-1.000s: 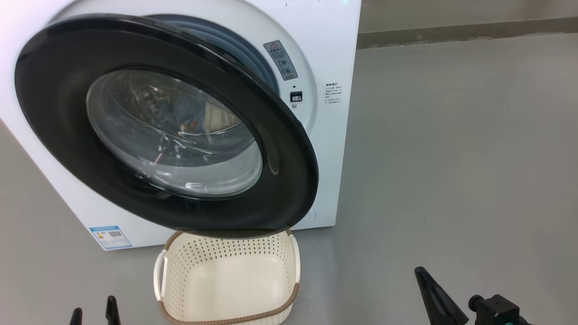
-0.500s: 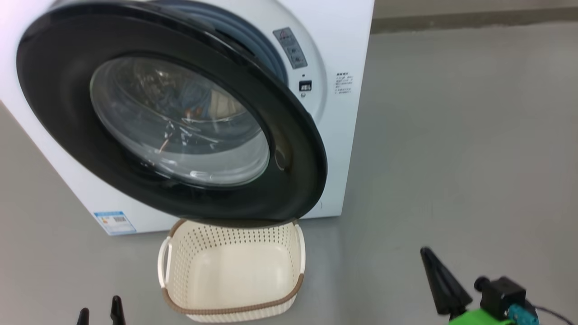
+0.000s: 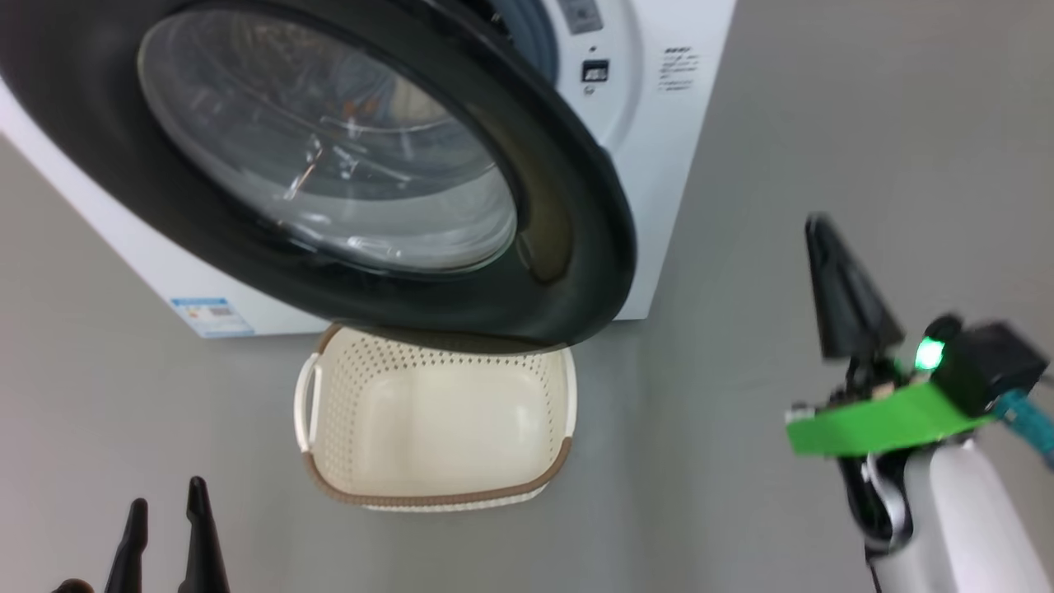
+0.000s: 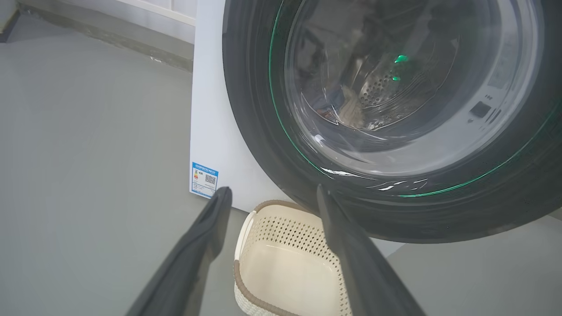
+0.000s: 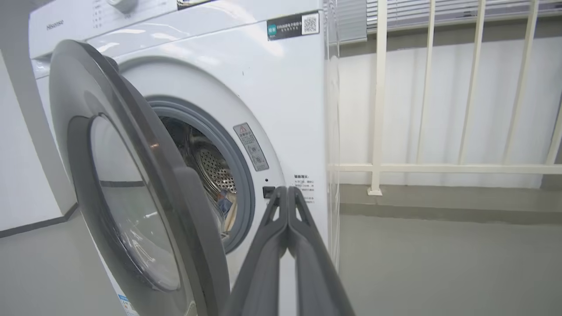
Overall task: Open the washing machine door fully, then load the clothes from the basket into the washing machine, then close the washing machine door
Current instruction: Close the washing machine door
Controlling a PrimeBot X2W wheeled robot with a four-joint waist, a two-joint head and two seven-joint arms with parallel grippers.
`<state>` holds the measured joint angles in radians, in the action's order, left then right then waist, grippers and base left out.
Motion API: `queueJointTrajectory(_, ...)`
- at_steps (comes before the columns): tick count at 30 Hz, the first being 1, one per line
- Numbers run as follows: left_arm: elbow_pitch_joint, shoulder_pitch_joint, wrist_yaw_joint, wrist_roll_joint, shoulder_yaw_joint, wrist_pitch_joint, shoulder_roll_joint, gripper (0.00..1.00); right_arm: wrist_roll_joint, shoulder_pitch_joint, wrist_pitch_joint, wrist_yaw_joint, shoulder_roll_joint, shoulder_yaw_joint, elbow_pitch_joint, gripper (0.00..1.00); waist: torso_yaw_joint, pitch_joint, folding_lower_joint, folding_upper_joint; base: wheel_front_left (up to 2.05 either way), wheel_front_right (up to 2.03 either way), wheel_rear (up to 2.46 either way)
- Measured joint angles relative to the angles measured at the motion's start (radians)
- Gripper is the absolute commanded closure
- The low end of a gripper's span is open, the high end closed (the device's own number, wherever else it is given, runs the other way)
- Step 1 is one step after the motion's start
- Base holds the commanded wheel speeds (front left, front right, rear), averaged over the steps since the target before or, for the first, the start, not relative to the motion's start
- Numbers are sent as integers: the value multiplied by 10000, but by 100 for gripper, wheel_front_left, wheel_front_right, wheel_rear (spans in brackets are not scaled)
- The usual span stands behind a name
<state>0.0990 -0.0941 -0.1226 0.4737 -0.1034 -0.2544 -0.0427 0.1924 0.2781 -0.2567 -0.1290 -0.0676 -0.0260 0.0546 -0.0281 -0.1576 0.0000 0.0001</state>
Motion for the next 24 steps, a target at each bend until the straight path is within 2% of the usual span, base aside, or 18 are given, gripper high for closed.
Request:
queueJointTrajectory(4, 113, 59, -12, 4, -82, 0, 17, 0, -27, 696, -6, 0, -25, -510, -869, 100, -249, -129, 0, 0, 0, 0, 0)
queueJointTrajectory(10, 180, 182, -13, 75, -13, 0, 19, 0, 36, 1616, -6, 0, -73, -2619, -1427, 100, -460, -150, 0, 0, 0, 0, 0)
queueJointTrajectory(14, 192, 326, -56, 188, 205, 0, 25, 0, 150, 1869, -6, 0, -125, -3779, -830, 100, -602, -214, 0, 0, 0, 0, 0)
queueJointTrajectory(17, 109, 516, -58, 161, 293, -8, 29, 0, 497, 1862, -6, 0, -169, -4242, -186, 100, -749, -285, 1, 0, 0, 0, 0)
queueJointTrajectory(24, -23, 549, -58, 161, 362, -8, 31, 0, 752, 1732, -4, 0, -167, -4447, 1248, 100, -954, -601, 0, 0, 0, 0, 0)
